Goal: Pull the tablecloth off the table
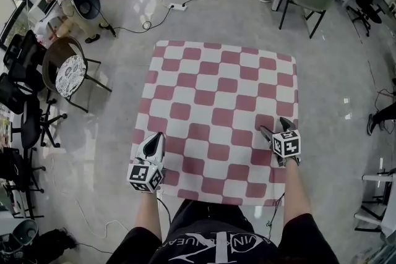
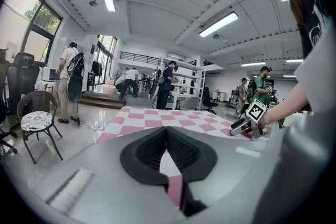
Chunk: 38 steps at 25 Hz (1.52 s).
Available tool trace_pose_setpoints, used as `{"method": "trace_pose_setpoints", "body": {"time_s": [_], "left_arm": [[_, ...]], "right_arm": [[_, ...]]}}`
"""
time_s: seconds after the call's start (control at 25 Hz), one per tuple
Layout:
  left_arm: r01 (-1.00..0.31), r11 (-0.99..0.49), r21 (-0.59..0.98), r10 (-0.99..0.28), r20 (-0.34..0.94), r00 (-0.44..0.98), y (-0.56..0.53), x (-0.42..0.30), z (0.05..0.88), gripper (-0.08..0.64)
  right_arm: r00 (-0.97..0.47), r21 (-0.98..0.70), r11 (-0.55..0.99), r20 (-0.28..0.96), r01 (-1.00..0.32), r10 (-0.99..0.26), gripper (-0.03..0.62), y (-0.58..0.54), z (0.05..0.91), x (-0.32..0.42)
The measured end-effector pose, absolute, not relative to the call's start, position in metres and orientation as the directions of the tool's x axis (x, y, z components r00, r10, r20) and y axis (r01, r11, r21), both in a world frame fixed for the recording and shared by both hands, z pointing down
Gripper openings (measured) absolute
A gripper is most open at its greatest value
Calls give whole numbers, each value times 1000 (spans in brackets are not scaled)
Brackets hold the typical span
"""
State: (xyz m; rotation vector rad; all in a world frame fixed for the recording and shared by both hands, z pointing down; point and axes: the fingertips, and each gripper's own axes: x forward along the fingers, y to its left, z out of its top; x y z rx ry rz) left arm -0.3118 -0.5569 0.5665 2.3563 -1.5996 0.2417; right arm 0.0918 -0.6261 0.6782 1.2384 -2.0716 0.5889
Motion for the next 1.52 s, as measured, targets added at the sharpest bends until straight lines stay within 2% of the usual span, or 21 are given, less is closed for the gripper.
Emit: {"method": "trace_pose_setpoints", "body": {"time_s": [0.32, 0.6, 0.88, 0.92, 1.0, 1.2, 1.4, 1.52], "left_arm": [[-922, -351, 162, -870, 308, 385, -569, -318, 579, 12], [-912, -363, 191, -859, 310, 407, -579, -312, 591, 12], [-911, -368, 188, -834, 368, 412, -586, -316, 606, 18], [-909, -370, 191, -827, 379, 416, -589, -316, 609, 40], [-901, -378, 214, -804, 407, 434, -595, -315, 617, 164], [-920, -357, 164, -768, 509, 389, -621, -336, 644, 328], [-935, -324, 142, -712, 615, 340, -646, -350, 668, 404], [-942, -308, 133, -672, 671, 314, -656, -355, 682, 417]], "right_arm": [[-296, -18, 418, 733, -908, -612, 360, -626, 677, 88], [-288, -3, 420, 733, -907, -616, 242, -628, 677, 76], [-256, 14, 399, 746, -917, -614, 132, -622, 675, 74], [-251, 18, 400, 752, -917, -610, 118, -621, 675, 74], [-238, 28, 398, 762, -917, -602, 93, -620, 674, 76], [-215, 38, 379, 770, -925, -600, 71, -620, 675, 74], [-204, 38, 369, 779, -928, -593, 64, -621, 676, 71], [-198, 43, 368, 782, -929, -591, 60, -621, 678, 69]]}}
